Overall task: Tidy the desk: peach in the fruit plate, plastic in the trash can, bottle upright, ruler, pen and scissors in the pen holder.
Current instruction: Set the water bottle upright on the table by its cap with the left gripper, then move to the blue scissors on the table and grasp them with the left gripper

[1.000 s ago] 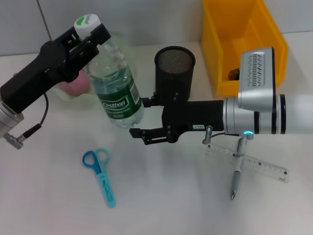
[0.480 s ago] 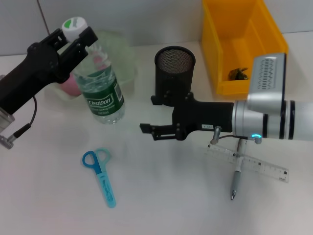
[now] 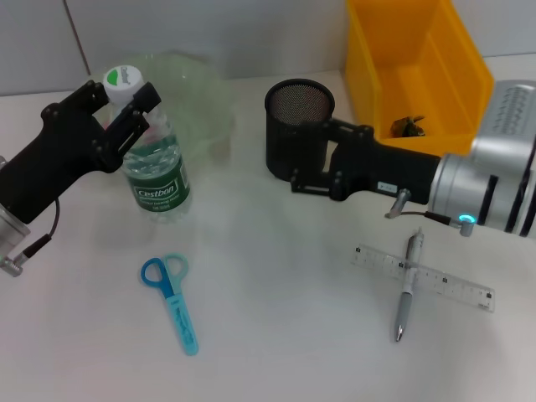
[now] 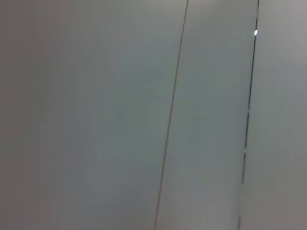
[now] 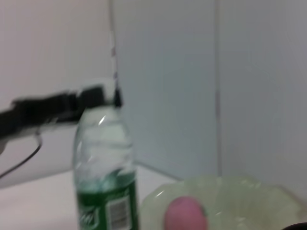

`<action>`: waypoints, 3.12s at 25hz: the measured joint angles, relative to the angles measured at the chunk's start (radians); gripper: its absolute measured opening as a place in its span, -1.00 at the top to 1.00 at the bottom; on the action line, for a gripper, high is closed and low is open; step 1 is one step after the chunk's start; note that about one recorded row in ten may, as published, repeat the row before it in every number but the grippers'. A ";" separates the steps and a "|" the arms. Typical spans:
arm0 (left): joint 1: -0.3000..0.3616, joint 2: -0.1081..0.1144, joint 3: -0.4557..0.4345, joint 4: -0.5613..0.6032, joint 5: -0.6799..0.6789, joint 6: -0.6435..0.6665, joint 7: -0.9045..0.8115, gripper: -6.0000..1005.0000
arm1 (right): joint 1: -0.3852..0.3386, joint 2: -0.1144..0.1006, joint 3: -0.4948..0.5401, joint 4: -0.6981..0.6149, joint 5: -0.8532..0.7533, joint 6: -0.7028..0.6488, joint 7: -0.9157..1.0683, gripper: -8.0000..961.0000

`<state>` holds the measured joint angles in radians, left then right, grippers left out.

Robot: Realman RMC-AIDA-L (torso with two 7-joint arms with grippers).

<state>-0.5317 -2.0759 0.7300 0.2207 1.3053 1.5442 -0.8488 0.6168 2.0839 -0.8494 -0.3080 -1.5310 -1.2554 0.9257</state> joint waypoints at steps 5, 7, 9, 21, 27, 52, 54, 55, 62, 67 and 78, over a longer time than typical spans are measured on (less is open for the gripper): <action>-0.001 -0.001 0.000 -0.016 -0.009 -0.044 0.060 -0.01 | -0.027 -0.001 0.001 -0.003 0.096 -0.007 -0.015 -0.69; -0.001 -0.002 0.000 -0.025 -0.016 -0.055 0.080 -0.01 | -0.040 -0.001 0.001 -0.003 0.137 -0.013 -0.022 -0.69; -0.003 -0.002 0.000 -0.043 -0.027 -0.064 0.105 -0.01 | -0.048 -0.001 0.002 -0.003 0.171 -0.016 -0.023 -0.68; -0.011 -0.003 -0.001 -0.098 -0.070 -0.118 0.176 -0.02 | -0.056 -0.001 0.004 -0.002 0.229 -0.018 -0.025 -0.68; -0.024 -0.004 -0.006 -0.134 -0.074 -0.134 0.209 -0.03 | -0.057 -0.001 0.004 -0.003 0.230 -0.018 -0.025 -0.68; -0.039 -0.004 -0.017 -0.184 -0.084 -0.165 0.248 -0.05 | -0.057 -0.001 0.004 0.006 0.230 -0.018 -0.048 -0.67; -0.039 -0.004 -0.017 -0.184 -0.084 -0.166 0.248 -0.06 | -0.057 -0.001 0.004 0.006 0.230 -0.018 -0.048 -0.67; -0.039 -0.004 -0.017 -0.184 -0.084 -0.166 0.247 -0.06 | -0.057 -0.001 0.004 0.006 0.230 -0.018 -0.048 -0.66; -0.038 -0.004 -0.018 -0.184 -0.085 -0.165 0.244 -0.08 | -0.057 -0.001 0.004 0.006 0.230 -0.018 -0.048 -0.66; -0.025 0.000 -0.019 -0.175 -0.084 -0.136 0.217 -0.17 | -0.057 -0.001 0.004 0.006 0.230 -0.018 -0.048 -0.66; 0.074 0.009 0.004 -0.045 -0.074 0.017 0.023 -0.54 | -0.059 -0.001 0.029 0.000 0.255 -0.019 -0.050 -0.65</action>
<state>-0.4578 -2.0672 0.7335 0.1758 1.2313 1.5614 -0.8259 0.5578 2.0830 -0.8200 -0.3080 -1.2758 -1.2740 0.8761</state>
